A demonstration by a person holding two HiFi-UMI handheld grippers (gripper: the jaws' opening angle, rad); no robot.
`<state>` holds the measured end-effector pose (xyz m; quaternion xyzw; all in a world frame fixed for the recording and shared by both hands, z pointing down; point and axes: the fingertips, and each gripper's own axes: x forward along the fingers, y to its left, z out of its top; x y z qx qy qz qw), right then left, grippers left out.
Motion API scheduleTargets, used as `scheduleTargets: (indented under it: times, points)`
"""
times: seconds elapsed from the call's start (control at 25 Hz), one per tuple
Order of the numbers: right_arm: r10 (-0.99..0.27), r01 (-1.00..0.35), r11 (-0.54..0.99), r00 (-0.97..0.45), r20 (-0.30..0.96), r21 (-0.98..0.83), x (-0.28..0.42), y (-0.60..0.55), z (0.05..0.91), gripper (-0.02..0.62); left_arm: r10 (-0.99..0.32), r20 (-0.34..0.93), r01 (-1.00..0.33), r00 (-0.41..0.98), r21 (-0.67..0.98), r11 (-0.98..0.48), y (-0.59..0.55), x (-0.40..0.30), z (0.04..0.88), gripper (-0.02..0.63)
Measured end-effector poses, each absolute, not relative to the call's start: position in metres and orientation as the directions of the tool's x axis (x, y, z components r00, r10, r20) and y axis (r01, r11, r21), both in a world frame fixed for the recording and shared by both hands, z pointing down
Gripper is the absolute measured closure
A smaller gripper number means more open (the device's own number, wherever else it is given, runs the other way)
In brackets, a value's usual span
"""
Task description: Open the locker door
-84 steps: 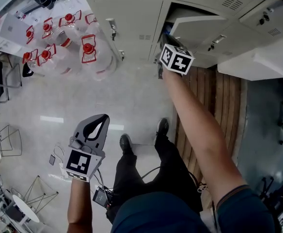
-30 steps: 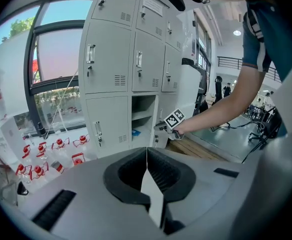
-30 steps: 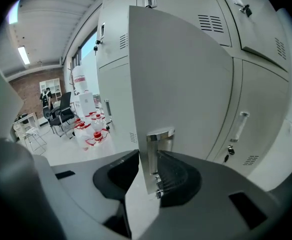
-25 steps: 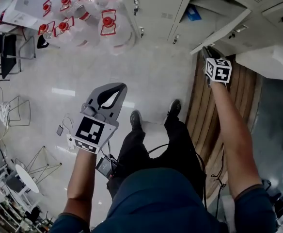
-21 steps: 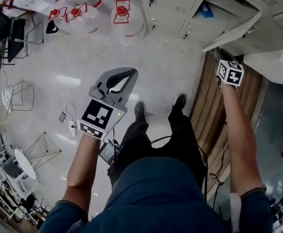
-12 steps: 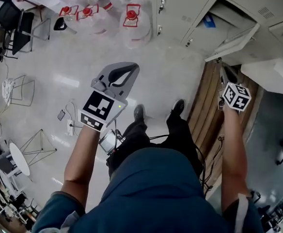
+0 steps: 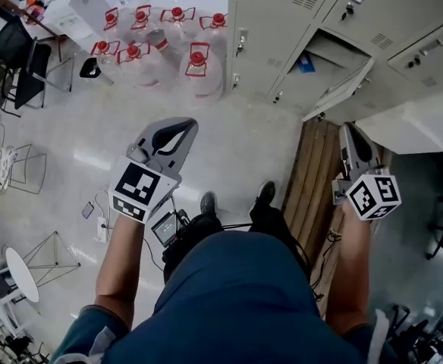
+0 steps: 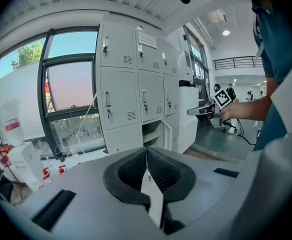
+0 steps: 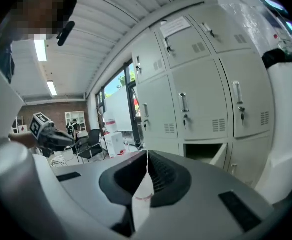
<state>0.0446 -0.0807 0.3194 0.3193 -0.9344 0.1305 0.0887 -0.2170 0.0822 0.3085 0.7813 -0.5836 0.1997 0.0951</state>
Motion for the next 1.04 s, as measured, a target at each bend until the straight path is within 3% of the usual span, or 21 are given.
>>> scheduleTargets:
  times: [0.4, 1.04]
  points:
    - [-0.576, -0.592, 0.804, -0.800, 0.167, -0.061, 0.051, -0.010, 0.211, 0.558, -0.895, 0.344, -0.935, 0.282, -0.110, -0.337, 0.097, -0.219, 0.262, 0.588]
    - [-0.667, -0.681, 0.730, -0.728, 0.156, -0.053, 0.081, 0.018, 0.196, 0.558, -0.887, 0.316, -0.914, 0.337, -0.118, -0.389, 0.105, -0.216, 0.248, 0.588]
